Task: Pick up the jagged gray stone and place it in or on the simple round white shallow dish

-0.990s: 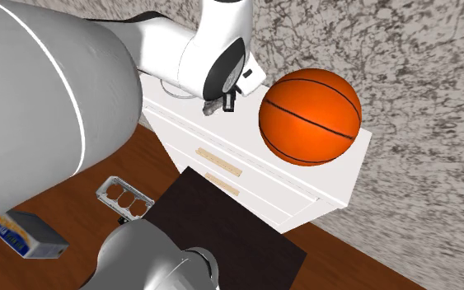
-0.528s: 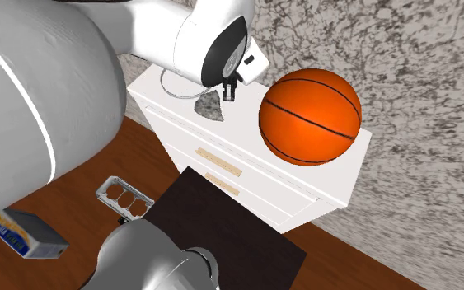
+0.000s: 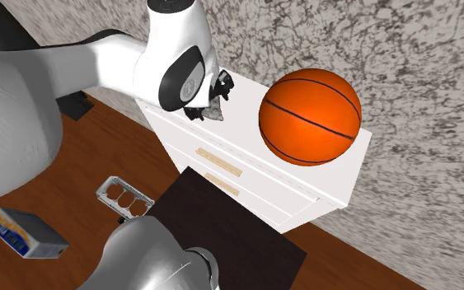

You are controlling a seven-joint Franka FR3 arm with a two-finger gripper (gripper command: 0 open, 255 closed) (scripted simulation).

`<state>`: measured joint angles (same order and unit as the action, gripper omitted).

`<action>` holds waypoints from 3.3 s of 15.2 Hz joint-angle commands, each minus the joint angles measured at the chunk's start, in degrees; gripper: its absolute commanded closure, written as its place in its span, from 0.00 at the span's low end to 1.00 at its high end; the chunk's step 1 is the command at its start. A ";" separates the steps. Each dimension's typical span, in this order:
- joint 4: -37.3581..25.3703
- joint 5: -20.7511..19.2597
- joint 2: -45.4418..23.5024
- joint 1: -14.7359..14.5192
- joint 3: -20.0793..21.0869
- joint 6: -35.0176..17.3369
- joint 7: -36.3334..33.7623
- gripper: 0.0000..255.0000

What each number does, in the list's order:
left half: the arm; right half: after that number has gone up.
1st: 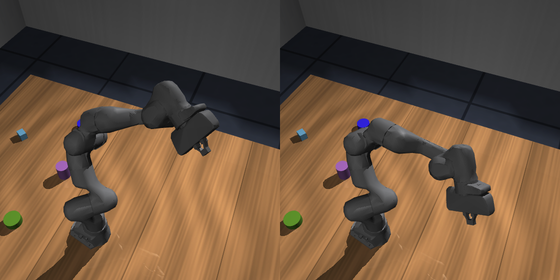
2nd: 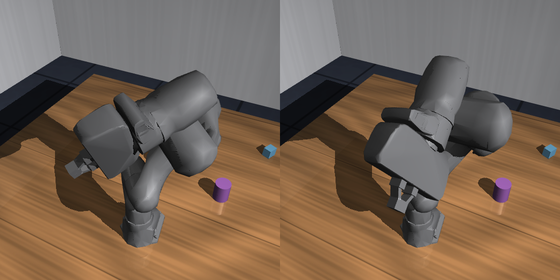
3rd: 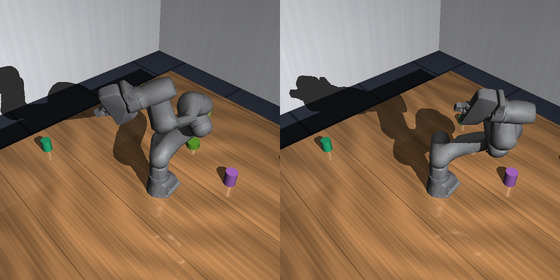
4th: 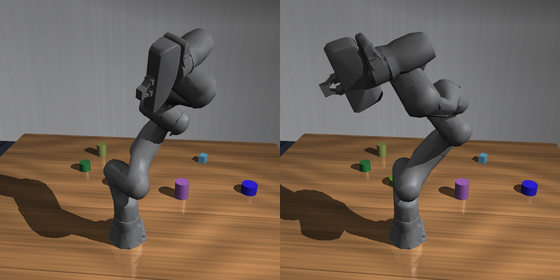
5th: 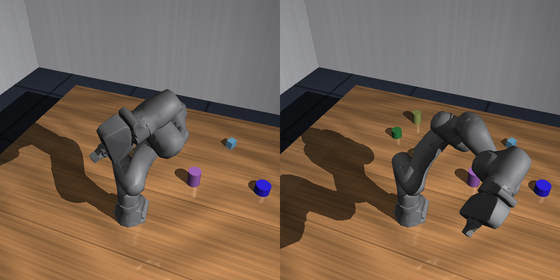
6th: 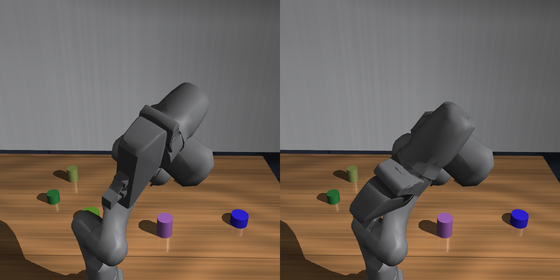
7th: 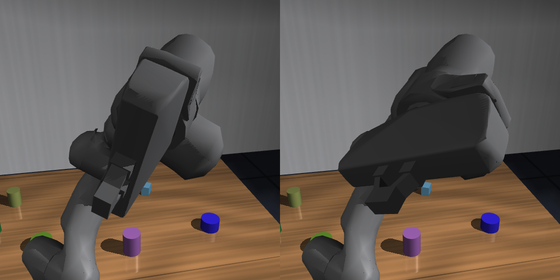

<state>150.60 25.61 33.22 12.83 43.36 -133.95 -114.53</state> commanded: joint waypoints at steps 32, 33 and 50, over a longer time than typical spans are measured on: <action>-1.34 -0.12 -0.52 2.03 1.89 0.39 -5.05 1.00; -1.79 -0.22 -0.04 1.92 1.46 1.33 -5.00 1.00; -1.80 10.59 5.14 7.57 15.34 4.20 -42.34 0.00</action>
<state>148.54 35.98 38.76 20.10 58.11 -129.00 -156.62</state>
